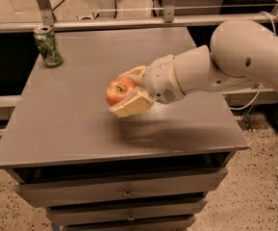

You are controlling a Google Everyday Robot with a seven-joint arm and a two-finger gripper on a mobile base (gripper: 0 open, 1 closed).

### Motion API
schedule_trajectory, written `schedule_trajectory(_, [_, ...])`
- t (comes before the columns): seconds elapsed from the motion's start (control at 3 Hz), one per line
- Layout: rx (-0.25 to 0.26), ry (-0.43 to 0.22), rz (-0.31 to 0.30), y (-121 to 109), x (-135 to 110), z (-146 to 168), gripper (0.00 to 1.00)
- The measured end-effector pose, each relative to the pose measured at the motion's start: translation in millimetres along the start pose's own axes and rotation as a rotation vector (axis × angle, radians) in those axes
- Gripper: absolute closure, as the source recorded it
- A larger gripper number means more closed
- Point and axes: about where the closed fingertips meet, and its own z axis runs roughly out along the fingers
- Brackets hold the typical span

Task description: Move apple near rxbar blueberry

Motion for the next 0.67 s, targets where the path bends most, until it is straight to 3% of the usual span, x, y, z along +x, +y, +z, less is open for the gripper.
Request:
schedule_trajectory(0.33, [0.047, -0.025, -0.01, -27, 10, -13, 1.0])
schedule_trajectory(0.67, [0.111, -0.049, -0.036, -75, 36, -38, 1.0])
